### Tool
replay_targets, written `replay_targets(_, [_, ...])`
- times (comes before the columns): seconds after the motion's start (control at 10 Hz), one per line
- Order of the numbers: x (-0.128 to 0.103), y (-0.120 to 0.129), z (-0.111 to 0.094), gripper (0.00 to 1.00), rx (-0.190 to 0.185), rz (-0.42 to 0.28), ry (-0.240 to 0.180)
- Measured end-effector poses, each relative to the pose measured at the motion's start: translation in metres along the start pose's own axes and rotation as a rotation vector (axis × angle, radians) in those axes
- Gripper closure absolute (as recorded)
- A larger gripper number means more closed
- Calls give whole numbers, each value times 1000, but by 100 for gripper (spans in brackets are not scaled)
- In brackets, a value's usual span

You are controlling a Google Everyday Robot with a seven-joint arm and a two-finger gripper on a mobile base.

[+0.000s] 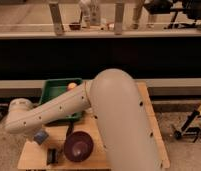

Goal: Place sponge in tray

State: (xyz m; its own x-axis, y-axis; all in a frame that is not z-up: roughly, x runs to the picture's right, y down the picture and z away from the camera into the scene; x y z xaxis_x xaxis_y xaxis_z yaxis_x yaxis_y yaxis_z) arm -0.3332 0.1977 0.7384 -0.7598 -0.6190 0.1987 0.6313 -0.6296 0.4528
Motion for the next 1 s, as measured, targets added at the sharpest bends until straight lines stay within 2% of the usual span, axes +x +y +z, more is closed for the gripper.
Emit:
replay_targets(0.3, [35, 17, -51, 73, -72, 21, 18])
replay_targets(0.5, [64, 46, -61, 71, -108, 40, 28])
replay_targets(0.7, [94, 72, -76, 64, -120, 50, 53])
replay_targets(1.0, [141, 120, -92, 64, -103, 99, 101])
